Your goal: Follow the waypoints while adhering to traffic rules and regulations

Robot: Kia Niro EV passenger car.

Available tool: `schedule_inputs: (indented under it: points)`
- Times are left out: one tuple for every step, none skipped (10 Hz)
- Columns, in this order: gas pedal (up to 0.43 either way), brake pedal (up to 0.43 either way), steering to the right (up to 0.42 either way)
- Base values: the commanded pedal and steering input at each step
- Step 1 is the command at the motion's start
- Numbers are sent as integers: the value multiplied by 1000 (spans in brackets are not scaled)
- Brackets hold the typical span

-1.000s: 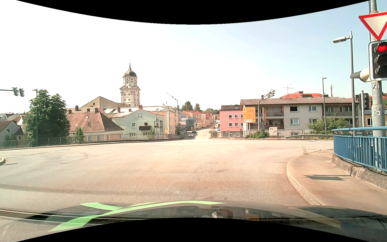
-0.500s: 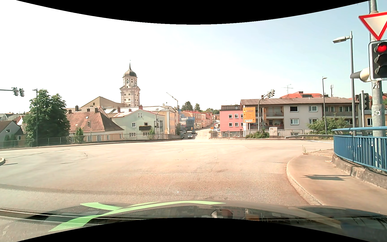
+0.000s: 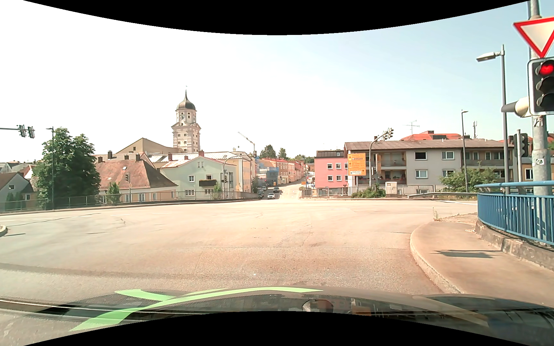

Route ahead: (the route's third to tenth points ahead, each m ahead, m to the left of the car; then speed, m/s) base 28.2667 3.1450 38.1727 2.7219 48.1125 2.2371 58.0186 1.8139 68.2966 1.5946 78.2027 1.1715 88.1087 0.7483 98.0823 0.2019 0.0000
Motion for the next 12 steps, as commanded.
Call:
schedule_inputs:
  points:
    - [0, 293, -8]
    - [0, 293, -8]
    - [0, 293, -8]
    - [0, 293, -8]
    - [0, 299, -8]
    - [0, 293, -8]
    - [0, 293, -8]
    - [0, 293, -8]
    - [0, 293, -8]
    - [0, 293, -8]
    - [0, 293, -8]
    - [0, 293, -8]
